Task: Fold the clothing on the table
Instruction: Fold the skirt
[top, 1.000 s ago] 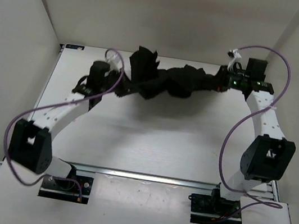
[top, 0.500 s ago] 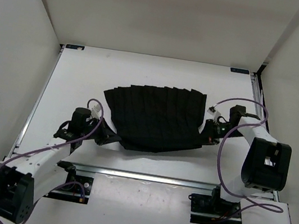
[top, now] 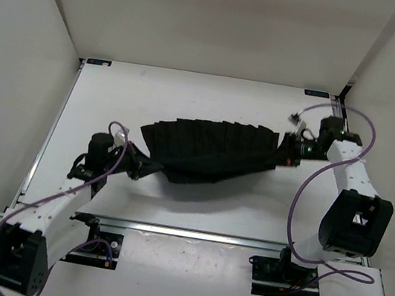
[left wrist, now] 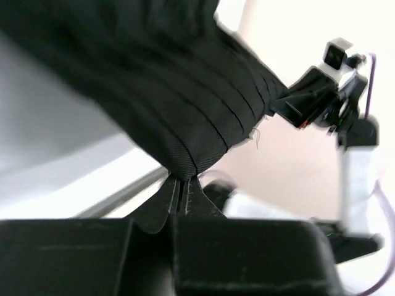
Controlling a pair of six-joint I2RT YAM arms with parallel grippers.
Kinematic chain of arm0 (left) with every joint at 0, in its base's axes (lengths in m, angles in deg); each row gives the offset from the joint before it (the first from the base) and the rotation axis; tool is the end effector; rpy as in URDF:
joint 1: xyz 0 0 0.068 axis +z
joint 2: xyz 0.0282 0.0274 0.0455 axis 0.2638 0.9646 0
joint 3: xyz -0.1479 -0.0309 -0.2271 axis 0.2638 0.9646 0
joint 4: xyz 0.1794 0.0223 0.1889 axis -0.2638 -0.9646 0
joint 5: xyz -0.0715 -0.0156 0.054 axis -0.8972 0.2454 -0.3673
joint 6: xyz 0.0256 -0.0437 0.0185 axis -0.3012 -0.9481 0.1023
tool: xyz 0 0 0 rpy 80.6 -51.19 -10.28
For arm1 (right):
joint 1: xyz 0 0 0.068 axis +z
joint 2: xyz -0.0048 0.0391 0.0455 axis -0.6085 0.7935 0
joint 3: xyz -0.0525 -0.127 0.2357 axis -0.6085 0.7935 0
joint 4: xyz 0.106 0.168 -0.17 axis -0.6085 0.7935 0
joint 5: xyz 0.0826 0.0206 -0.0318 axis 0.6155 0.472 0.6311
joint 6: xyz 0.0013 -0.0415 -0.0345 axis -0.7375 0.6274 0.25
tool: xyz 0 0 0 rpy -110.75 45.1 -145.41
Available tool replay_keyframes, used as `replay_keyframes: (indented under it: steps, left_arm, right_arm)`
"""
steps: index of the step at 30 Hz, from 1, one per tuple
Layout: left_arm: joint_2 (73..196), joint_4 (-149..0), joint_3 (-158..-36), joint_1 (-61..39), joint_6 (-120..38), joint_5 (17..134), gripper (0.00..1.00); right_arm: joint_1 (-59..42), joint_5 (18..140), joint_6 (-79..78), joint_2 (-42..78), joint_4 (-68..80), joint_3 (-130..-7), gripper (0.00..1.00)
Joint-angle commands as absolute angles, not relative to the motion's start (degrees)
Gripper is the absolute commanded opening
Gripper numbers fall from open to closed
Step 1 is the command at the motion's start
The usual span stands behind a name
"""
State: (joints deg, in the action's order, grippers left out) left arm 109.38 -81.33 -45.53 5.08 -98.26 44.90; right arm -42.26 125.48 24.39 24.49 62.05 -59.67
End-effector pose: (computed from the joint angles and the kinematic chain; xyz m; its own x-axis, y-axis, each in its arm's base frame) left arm 0.1716 -0.0536 0.1926 -0.8066 -0.5909 0.0155 -0.2665 0.3402 -0.9018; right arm 0.2812 0.0055 0.2531 -0.8877 -0.1074 -0.4478 -0.4189 0.5919 0.6886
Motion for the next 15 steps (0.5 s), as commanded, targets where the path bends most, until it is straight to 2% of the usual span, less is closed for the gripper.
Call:
replay_keyframes:
  steps: [1, 2, 3, 4, 5, 6, 7, 8, 9, 10, 12, 15]
  left_arm:
    - [119.2, -66.0, -57.7, 7.7, -105.2, 55.4, 0.08]
    - [121.7, -64.0, -60.2, 7.6, -105.2, 57.2, 0.15]
    - [126.4, -59.2, -64.4, 7.9, -105.4, 61.9, 0.34]
    - [130.4, -52.5, -66.1, 8.4, -107.5, 66.8, 0.36]
    - [133.0, -48.6, -67.5, 9.8, -110.3, 68.9, 0.37]
    - [137.6, -40.9, -67.9, 10.9, -114.6, 72.4, 0.41]
    - [142.3, -36.9, -69.8, 11.4, -116.5, 73.7, 0.45]
    - [144.6, -36.2, -74.0, 12.8, -118.3, 73.0, 0.51]
    - [147.7, -37.3, -75.8, 13.6, -117.5, 71.4, 0.65]
    - [148.6, -40.4, -78.5, 13.6, -116.7, 71.2, 0.99]
    - [147.3, -45.8, -78.5, 13.7, -114.3, 71.5, 0.99]
    - [141.6, -53.3, -71.9, 12.1, -106.1, 70.8, 0.98]
  right_arm:
    - [-43.5, 123.9, 19.8, 27.1, 48.9, -74.1, 0.0]
    - [-43.3, 124.5, 14.7, 29.8, 43.0, -78.3, 0.01]
    - [-42.4, 122.1, 7.6, 31.4, 37.3, -82.5, 0.41]
    - [-42.9, 120.7, -1.0, 35.4, 31.6, -86.8, 0.74]
    - [-44.3, 120.3, -5.4, 39.5, 28.9, -89.7, 0.94]
    - [-44.9, 120.9, -15.3, 44.2, 23.5, -94.1, 0.99]
    - [-47.0, 122.9, -23.6, 45.6, 16.7, -95.5, 0.99]
    - [-48.0, 124.0, -25.2, 47.0, 13.7, -95.6, 0.99]
    - [-48.2, 124.3, -23.6, 48.1, 14.7, -97.6, 1.0]
    - [-48.7, 123.7, -18.7, 48.9, 21.0, -100.1, 0.99]
    - [-49.7, 123.9, -11.0, 48.5, 27.6, -98.2, 0.99]
    - [-52.6, 119.5, -0.3, 43.2, 31.9, -85.8, 0.99]
